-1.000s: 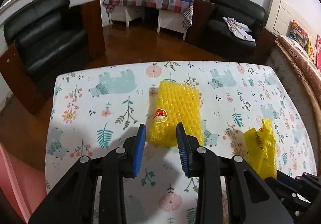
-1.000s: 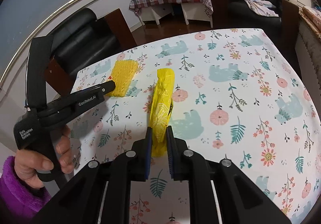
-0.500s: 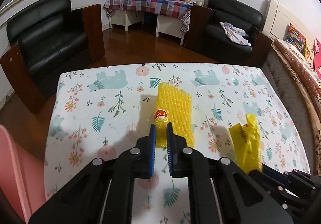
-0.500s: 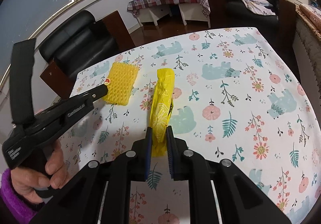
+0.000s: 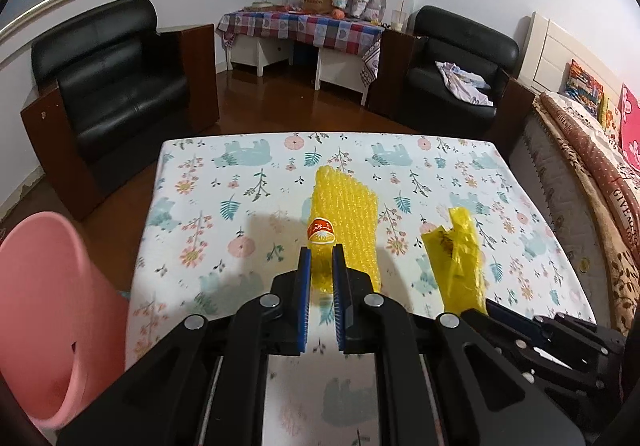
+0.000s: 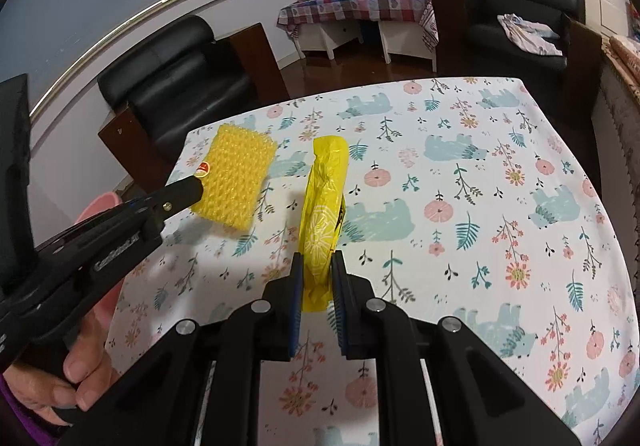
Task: Collect trash
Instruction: 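Lift both held items and carry them over the pink bucket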
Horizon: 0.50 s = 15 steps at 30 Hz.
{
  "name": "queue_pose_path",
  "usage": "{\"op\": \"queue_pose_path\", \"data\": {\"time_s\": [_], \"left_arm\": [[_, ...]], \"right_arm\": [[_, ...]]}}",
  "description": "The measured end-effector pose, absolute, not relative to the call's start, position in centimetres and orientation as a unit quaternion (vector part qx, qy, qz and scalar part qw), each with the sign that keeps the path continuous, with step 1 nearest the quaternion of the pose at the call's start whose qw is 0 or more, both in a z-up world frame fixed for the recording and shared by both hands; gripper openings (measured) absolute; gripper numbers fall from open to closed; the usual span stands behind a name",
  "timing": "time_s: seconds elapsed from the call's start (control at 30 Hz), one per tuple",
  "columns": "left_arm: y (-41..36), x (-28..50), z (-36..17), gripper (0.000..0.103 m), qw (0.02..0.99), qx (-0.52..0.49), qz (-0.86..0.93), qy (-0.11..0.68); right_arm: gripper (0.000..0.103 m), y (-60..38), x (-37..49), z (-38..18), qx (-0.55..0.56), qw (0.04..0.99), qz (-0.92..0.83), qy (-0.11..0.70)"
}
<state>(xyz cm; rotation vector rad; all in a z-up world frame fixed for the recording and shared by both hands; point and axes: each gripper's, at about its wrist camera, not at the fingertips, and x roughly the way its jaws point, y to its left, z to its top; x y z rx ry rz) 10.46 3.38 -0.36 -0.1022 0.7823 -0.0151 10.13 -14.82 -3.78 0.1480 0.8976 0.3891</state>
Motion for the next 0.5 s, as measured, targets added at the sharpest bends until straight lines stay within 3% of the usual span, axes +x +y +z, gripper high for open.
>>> {"op": "queue_pose_path", "data": {"time_s": [0.5], "left_arm": [[4.3, 5.7, 1.0, 0.01, 0.93, -0.064, 0.016, 0.362]], "right_arm": [[0.013, -13.6, 7.3, -3.0, 0.046, 0.88, 0.21, 0.423]]}}
